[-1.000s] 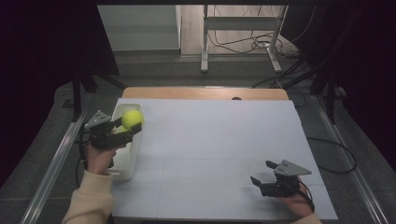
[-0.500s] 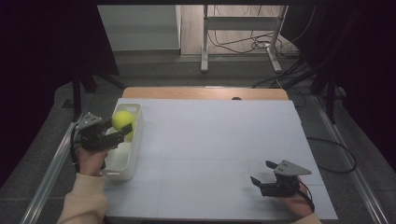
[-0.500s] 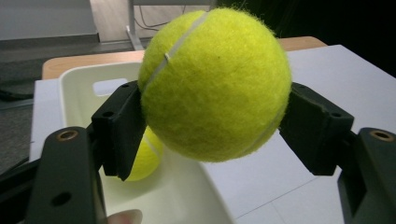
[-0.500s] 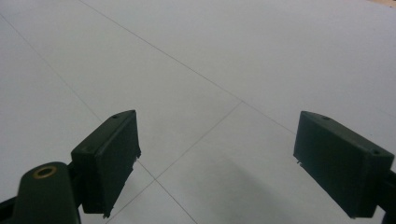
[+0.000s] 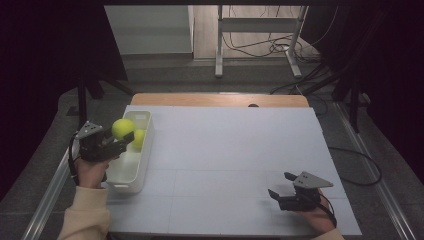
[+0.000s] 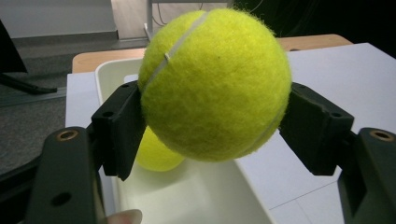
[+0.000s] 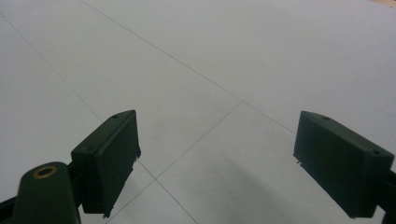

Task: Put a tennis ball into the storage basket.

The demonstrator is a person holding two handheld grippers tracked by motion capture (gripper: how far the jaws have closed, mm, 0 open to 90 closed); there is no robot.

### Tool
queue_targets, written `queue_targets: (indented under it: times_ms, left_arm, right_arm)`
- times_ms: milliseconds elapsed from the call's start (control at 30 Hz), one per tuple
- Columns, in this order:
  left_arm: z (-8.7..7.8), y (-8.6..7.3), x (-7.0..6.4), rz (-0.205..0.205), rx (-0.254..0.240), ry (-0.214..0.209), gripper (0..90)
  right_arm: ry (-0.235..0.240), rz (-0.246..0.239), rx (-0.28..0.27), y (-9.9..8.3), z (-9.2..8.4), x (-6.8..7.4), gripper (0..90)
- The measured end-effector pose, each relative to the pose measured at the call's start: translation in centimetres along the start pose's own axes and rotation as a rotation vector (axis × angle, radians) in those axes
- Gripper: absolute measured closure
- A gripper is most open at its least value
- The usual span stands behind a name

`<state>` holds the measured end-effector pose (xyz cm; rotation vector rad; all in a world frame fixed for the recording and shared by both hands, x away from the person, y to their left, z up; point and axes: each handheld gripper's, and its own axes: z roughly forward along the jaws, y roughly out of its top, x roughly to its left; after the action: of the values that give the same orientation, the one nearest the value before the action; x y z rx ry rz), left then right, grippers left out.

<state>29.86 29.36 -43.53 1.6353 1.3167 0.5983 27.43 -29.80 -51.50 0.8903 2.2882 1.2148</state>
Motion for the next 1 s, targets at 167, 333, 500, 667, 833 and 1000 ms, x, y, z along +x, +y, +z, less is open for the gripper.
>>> queue_targets:
  times_ms: [167, 333, 500, 667, 833, 1000]
  left_arm:
    - [0.2, -0.2, 0.5, -0.004, 0.028, 0.024, 27.3]
    - [0.5, -0.5, 0.9, -0.009, 0.062, 0.040, 27.2]
    - [1.1, -0.7, 1.0, -0.002, 0.103, 0.055, 27.2]
    - [1.4, -0.8, 1.1, -0.007, 0.124, 0.052, 27.2]
    - [1.6, -0.8, 1.0, -0.001, 0.150, 0.054, 27.2]
    - [1.7, -0.8, 1.0, 0.008, 0.174, 0.053, 27.2]
  right_arm:
    - [-0.002, 0.000, 0.004, 0.0, 0.0, 0.0, 14.6]
    - [-0.004, -0.002, 0.007, 0.0, 0.0, 0.0, 14.6]
    - [-0.004, -0.005, 0.008, 0.0, 0.0, 0.0, 14.6]
    - [-0.002, -0.005, 0.007, 0.0, 0.0, 0.0, 14.6]
    - [-0.004, -0.007, 0.009, 0.0, 0.0, 0.0, 14.6]
    - [-0.005, -0.011, 0.010, 0.0, 0.0, 0.0, 14.7]
